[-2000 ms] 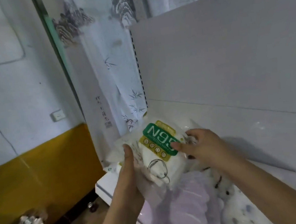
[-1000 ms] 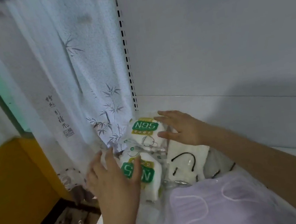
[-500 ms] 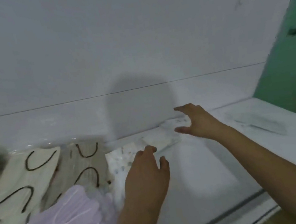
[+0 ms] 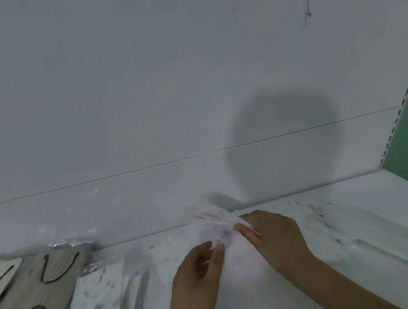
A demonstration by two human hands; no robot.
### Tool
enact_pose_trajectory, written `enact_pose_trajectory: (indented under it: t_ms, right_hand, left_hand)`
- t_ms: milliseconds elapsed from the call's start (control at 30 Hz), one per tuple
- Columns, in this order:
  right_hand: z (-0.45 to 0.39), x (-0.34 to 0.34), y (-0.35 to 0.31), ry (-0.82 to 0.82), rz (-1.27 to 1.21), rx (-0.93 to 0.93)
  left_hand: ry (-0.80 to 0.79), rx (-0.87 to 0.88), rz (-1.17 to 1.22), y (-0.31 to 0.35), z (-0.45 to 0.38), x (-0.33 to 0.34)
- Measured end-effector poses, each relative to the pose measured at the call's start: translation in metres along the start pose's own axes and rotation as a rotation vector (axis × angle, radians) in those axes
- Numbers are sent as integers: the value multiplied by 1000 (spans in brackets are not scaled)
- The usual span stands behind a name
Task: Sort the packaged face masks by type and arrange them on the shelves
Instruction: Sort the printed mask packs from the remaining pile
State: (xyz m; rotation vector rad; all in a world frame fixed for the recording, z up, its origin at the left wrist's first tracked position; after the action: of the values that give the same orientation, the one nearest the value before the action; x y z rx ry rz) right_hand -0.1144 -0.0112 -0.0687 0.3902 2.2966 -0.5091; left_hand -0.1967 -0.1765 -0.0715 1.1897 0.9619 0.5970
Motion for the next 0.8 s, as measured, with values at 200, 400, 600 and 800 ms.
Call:
enact_pose_trajectory:
  t_ms: [200, 400, 600, 800]
  right_hand:
    - [27, -19, -33, -675, -506, -186]
    - [-11, -16, 8, -449, -560, 254]
    - [-7, 11, 14, -391, -811, 384]
    - [-13, -7, 36, -77, -324, 375]
  left_hand:
    - [120, -141, 353, 3, 0, 19]
    - [52, -177, 488, -19, -11, 1]
    - [130, 16, 164, -30, -8, -1]
    - [419, 32, 60, -29, -6, -17]
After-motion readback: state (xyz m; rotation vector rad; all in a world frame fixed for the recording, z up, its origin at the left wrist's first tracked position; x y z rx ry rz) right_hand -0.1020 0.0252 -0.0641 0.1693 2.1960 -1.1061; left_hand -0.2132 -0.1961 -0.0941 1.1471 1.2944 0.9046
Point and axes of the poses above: each hand's wrist, its own z-axis away from the middle knuckle, its own x-axis out of the palm, y = z × x, the point moved 4 cm from there along -z, towards the middle knuckle, and after that the axes turned 8 degrees about y, right-handed, at the moved point
